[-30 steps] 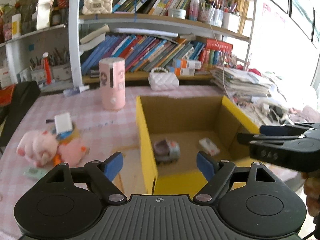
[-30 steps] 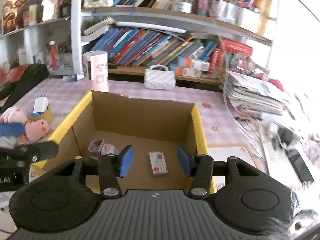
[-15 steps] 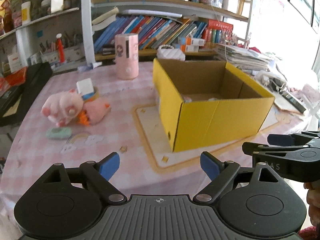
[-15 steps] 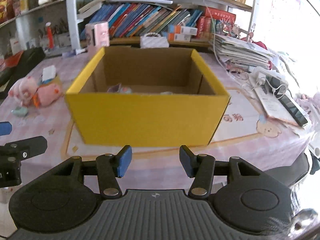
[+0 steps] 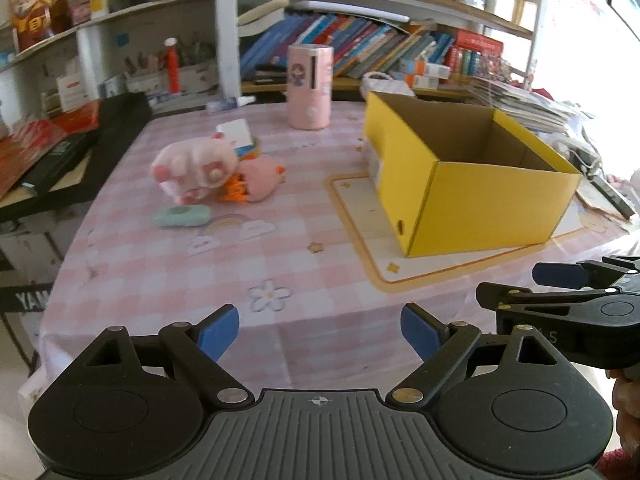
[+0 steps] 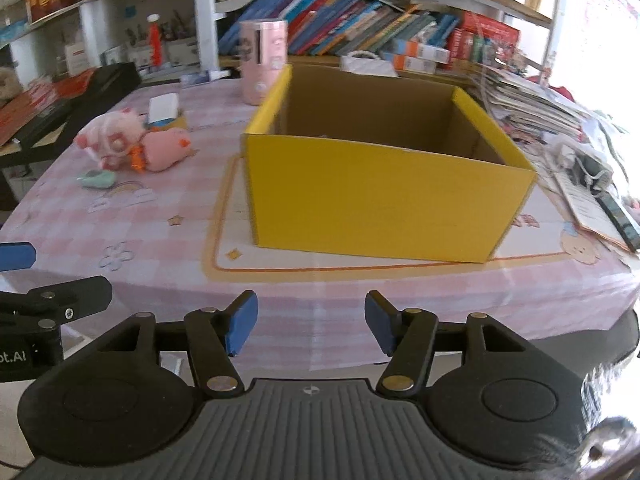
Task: Organize objects
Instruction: 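Move both open tools back toward the plush toys on the table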
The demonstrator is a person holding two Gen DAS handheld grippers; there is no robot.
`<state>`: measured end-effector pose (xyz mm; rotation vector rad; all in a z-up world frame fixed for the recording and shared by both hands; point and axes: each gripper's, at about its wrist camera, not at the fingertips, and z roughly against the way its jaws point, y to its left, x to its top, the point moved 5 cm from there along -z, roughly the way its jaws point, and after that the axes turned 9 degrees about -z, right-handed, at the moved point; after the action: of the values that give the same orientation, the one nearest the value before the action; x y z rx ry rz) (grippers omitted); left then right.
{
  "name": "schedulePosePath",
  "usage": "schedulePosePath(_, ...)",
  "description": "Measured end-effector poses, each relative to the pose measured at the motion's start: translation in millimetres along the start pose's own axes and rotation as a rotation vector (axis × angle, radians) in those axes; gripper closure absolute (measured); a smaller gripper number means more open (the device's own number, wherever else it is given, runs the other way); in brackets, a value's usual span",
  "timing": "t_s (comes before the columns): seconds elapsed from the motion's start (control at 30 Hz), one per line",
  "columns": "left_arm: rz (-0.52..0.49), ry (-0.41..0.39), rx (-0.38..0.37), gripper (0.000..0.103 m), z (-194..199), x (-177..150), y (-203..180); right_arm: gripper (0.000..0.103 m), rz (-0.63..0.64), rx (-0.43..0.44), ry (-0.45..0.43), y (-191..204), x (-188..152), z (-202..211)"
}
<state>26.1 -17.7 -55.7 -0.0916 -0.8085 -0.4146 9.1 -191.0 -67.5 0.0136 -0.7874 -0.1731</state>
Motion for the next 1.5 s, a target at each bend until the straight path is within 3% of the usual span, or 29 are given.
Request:
schedulePosePath(0.8, 0.095, -0.013, 0.096, 0.013, 23, -20, 63, 0.043, 0.138, 0.112, -0.010, 85, 1, 0)
schedulePosePath(1.2, 0.123, -0.002, 0.112, 0.013, 3, -10, 75, 0.042, 0.169, 0.130, 0.003, 96, 15, -22)
schedulePosePath(1.5, 0.145, 0.006, 0.135, 0.013, -23, 10, 88, 0.042, 0.175, 0.153, 0.005, 102, 44, -51)
